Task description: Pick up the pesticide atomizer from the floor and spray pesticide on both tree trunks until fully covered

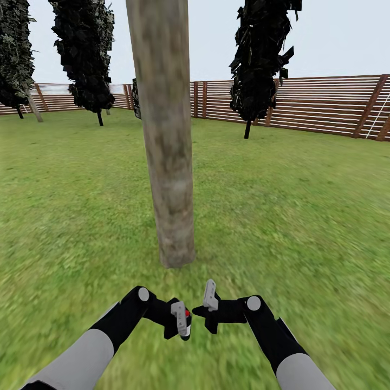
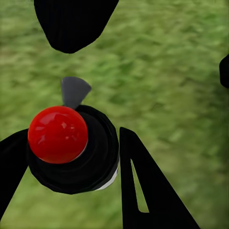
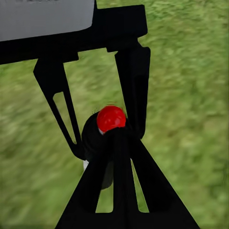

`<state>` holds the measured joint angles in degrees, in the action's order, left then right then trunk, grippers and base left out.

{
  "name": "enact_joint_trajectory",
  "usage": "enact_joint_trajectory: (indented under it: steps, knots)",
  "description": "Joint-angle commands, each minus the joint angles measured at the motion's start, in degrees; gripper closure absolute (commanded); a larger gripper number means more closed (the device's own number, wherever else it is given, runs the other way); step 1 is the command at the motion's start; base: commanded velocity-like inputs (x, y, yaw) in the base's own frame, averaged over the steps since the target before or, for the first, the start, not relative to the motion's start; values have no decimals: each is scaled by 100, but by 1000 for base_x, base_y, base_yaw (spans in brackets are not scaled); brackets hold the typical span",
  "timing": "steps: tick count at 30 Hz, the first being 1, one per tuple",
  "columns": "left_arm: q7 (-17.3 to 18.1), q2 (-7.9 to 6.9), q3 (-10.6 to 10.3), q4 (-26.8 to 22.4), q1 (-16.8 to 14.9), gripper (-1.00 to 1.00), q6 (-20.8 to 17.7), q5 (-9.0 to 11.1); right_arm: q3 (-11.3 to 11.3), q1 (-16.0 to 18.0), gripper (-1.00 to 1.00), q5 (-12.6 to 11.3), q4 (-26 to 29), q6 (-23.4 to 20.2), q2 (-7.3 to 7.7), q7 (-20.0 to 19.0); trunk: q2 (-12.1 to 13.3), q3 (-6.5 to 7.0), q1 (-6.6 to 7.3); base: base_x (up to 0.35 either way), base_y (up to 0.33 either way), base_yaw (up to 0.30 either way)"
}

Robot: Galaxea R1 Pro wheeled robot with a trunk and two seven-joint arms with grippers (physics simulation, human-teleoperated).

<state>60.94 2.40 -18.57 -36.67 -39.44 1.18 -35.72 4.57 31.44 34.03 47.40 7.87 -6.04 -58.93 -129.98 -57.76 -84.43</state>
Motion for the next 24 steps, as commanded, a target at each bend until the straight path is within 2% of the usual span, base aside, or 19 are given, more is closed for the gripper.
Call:
enact_joint_trajectory:
  steps: [1,24]
  knots:
    - [14,6,2,-6,-2,100,14,-33,-7,2,100,60,6,57,-3,-5,-2,-5,1,0,0,0]
    - [23,33,2,-10,-10,100,22,-39,-8,2,100,77,-2,57,4,-5,-2,-5,1,0,0,0]
